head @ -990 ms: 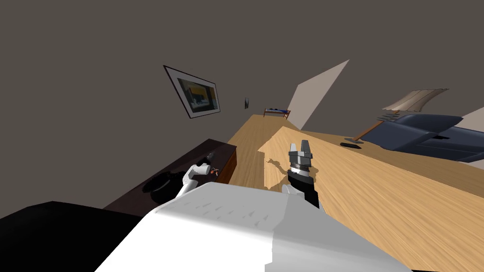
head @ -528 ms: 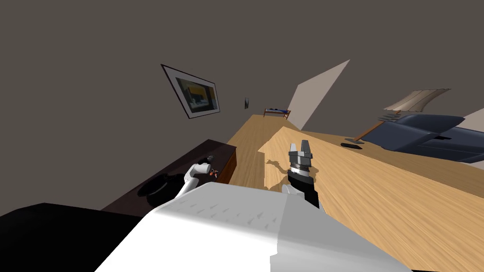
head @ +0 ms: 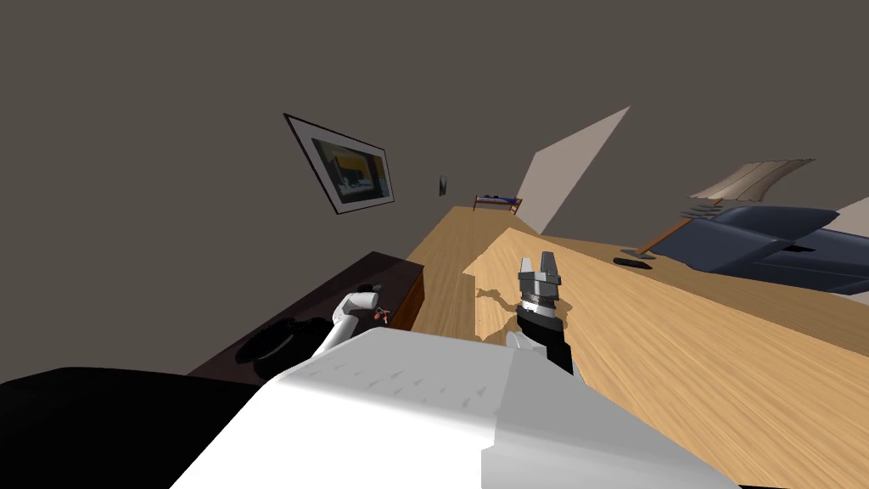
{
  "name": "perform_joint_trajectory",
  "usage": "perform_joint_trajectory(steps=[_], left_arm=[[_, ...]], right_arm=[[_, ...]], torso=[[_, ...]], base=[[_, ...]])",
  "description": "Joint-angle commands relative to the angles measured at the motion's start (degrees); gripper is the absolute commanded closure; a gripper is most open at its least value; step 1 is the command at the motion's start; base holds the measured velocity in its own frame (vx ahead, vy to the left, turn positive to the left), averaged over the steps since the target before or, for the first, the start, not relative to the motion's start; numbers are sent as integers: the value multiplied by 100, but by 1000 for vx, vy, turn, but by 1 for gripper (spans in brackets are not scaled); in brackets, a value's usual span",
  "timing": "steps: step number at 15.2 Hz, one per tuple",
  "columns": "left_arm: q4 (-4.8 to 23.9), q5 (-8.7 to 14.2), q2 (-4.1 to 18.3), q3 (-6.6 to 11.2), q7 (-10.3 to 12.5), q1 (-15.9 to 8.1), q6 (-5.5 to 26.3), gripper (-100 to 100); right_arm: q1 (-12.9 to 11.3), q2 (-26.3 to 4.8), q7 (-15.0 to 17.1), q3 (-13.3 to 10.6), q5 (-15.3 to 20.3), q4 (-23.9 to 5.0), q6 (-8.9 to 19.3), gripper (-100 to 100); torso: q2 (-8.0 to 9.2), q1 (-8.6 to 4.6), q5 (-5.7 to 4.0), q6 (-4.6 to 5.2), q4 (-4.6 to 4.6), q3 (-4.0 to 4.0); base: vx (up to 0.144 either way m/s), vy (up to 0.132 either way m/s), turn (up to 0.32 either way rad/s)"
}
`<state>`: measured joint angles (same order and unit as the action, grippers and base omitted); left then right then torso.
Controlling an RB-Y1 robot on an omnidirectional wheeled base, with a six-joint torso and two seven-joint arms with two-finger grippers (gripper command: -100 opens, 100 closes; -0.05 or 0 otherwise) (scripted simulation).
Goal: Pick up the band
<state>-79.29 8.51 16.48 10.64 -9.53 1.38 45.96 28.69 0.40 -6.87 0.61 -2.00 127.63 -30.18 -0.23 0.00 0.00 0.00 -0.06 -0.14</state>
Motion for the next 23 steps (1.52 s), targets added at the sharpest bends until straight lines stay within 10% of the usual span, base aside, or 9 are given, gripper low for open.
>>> perform_joint_trajectory(steps=[1,23], left_arm=[[283,21,0,42,-15,-111,286,-100],[1753,147,-29,319,-75,-830,2421,-100]], right_arm=[[0,0,0,0,0,0,0,0],[0,0,0,0,0,0,0,0]], torso=[[0,0,0,0,0,0],[9,-1,-1,0,2,5]], base=[[41,-6,-2],[39,-2,0]])
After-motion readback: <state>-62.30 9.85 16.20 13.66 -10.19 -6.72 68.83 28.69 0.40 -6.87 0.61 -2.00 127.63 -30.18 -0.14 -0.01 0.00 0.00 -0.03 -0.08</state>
